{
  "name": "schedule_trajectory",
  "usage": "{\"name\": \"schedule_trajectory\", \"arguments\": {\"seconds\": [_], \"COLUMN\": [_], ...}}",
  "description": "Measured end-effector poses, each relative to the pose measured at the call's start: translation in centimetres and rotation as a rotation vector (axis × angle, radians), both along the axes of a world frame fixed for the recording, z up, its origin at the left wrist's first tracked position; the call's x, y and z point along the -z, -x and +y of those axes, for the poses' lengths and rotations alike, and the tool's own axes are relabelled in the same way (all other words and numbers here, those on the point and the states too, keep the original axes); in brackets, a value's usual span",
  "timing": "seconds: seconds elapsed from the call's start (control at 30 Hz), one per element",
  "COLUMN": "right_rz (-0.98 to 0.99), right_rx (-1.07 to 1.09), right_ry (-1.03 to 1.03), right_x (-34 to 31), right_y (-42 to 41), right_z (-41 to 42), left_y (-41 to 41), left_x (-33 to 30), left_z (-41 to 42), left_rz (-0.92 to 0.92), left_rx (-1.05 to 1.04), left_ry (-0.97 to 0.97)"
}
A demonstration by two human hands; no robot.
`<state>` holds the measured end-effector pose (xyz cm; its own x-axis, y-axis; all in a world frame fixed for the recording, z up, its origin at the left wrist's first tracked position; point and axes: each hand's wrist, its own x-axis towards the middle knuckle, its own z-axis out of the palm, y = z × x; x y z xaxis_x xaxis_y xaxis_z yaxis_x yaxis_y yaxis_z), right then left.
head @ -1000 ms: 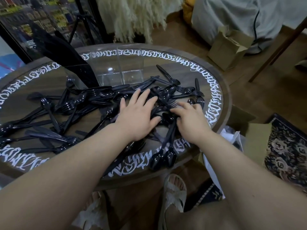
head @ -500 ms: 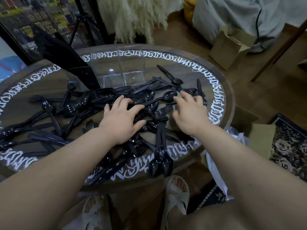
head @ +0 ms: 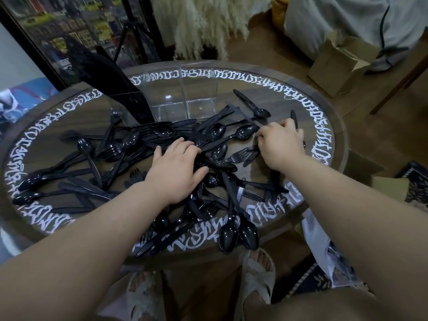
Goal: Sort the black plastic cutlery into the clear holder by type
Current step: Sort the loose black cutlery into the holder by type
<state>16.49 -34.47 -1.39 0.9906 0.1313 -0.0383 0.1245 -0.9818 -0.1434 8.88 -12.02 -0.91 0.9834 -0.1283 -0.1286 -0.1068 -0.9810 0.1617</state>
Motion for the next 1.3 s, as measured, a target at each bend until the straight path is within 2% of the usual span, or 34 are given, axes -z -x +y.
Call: {"name": "schedule_trajectory", "arguments": {"seconds": [0.1,0.17,0.37,0.5,0.73,0.83,0.9,1.0,1.1,1.3], "right_rz": [-0.09,-0.072,-0.019,0.007,-0.198,-0.174,-0.151,-0.146,-0.085,-0.022], "right_rx": [0.02,0.034,0.033,0.043,0.11,0.1,0.122,0.241,0.343,0.323], "right_ry": [-0.037,-0.047,-0.015,-0.055,-0.419,-0.527,-0.559,-0.544,-0.415,-0.254], "right_x": [-0.1,-0.1,-0.1,-0.2,-1.3,-2.0,-2.3,-2.0,-1.2,0.4], "right_y": [-0.3,-0.7,-1.9,-2.4,-1.0,0.7,1.9,2.8,2.6,1.6], "right_z": [0.4,0.5,1.0,0.9,-1.5,-2.7,-3.6,-5.4,-7.2,-8.8], "left_y": [-0.6,-1.6,-4.2,-3.9,-3.6,-2.9,-2.4,-2.3,-2.7,-3.6], "left_x": [-0.1,-0.3,-0.1,0.3,0.0,-0.1,-0.4,-0.7,-0.6,-0.2], "left_z": [-0.4,-0.8,-1.3,-1.5,-1.7,-2.3,-3.3,-5.4,-6.7,-7.6], "left_rz": [-0.068,-0.101,0.055,0.039,-0.102,-0.212,-0.221,-0.125,-0.061,-0.074], "left_rx": [-0.007,-0.014,-0.008,0.052,0.095,0.146,0.17,0.183,0.165,0.108], "left_ry": [0.051,0.057,-0.064,-0.003,0.116,0.145,0.139,0.018,-0.095,-0.037]}}
